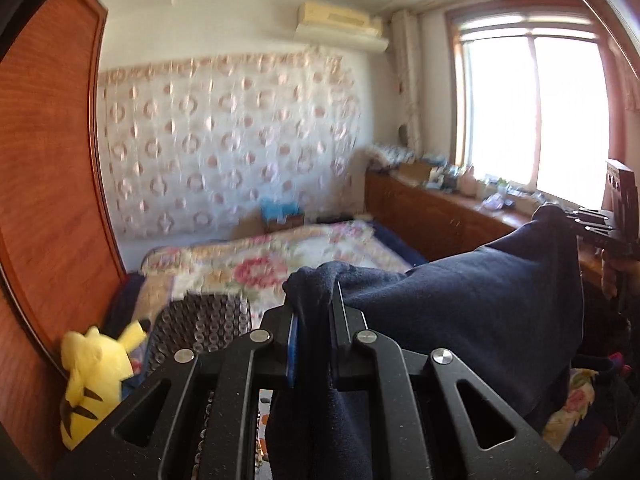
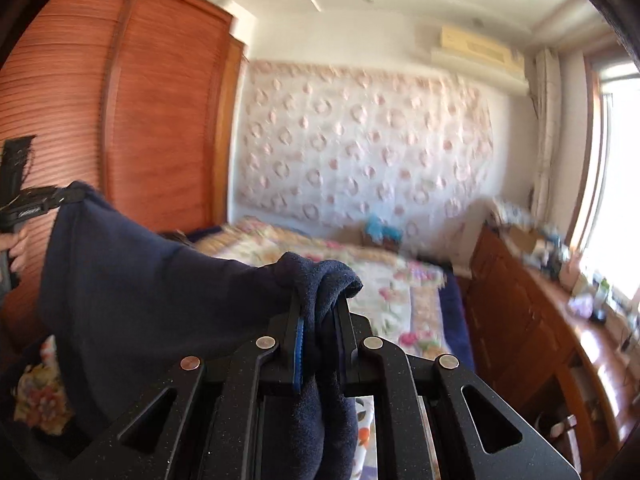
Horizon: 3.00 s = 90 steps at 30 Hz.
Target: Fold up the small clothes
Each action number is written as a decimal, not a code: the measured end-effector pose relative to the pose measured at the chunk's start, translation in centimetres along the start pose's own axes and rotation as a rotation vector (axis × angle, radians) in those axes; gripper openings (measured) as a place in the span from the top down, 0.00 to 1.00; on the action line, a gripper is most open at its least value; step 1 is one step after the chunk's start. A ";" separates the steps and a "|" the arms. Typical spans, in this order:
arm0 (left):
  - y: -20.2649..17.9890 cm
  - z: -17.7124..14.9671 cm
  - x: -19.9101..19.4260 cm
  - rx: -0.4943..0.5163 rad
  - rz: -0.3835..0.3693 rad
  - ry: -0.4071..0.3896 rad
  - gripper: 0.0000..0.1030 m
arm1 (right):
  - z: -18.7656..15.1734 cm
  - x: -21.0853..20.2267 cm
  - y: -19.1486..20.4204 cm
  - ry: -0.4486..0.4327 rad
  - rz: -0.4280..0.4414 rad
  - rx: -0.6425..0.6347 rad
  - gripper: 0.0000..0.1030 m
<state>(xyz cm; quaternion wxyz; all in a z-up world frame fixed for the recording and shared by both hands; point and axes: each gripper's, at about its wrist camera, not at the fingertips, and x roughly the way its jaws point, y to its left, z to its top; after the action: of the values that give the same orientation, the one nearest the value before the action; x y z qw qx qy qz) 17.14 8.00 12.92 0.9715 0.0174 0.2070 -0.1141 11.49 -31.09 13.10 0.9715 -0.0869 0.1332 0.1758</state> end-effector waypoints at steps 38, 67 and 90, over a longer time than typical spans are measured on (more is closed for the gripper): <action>-2.0 -10.5 15.6 0.013 -0.058 0.368 0.53 | -8.4 24.9 -5.2 0.340 0.003 0.157 0.57; -7.2 -19.0 12.4 0.054 -0.036 0.441 0.52 | -14.7 13.0 0.7 0.428 0.070 0.160 0.44; -5.7 -17.5 7.4 -0.014 -0.025 0.351 0.83 | -15.9 12.1 2.1 0.378 0.025 0.151 0.44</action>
<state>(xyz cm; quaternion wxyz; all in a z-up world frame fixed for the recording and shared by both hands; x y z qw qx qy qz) 15.42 2.31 -5.96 0.9191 0.0278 0.3743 -0.1200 18.01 -28.78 -5.78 0.9307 -0.0438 0.3270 0.1579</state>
